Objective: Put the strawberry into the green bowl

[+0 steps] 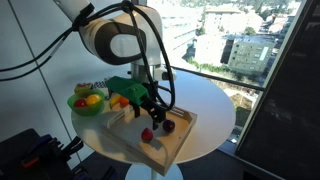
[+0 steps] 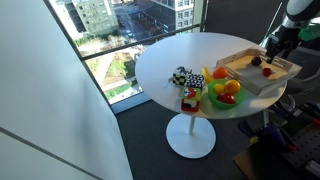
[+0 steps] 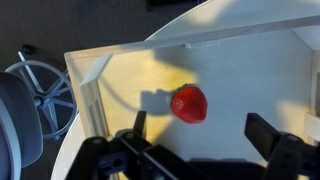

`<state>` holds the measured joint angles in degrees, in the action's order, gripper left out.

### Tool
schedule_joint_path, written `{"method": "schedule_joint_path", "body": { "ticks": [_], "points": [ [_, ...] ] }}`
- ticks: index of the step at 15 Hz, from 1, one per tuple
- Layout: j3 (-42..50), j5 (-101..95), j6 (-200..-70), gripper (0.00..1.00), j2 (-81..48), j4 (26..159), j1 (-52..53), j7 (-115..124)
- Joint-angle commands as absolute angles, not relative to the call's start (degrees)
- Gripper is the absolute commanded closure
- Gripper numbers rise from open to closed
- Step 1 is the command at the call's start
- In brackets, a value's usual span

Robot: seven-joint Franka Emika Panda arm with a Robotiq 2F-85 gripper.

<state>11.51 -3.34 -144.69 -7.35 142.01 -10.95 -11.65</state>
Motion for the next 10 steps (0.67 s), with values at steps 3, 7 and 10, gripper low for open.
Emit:
{"method": "schedule_joint_path", "body": {
  "ticks": [3,7,10],
  "points": [
    [10.95,-3.09,-148.42,0.00,-11.22,140.90,-11.88,-13.90],
    [10.49,-2.67,-150.91,0.00,-13.65,140.42,-12.24,-15.25],
    [9.91,-2.29,-152.37,0.00,-15.26,139.87,-12.57,-16.39]
  ]
}}
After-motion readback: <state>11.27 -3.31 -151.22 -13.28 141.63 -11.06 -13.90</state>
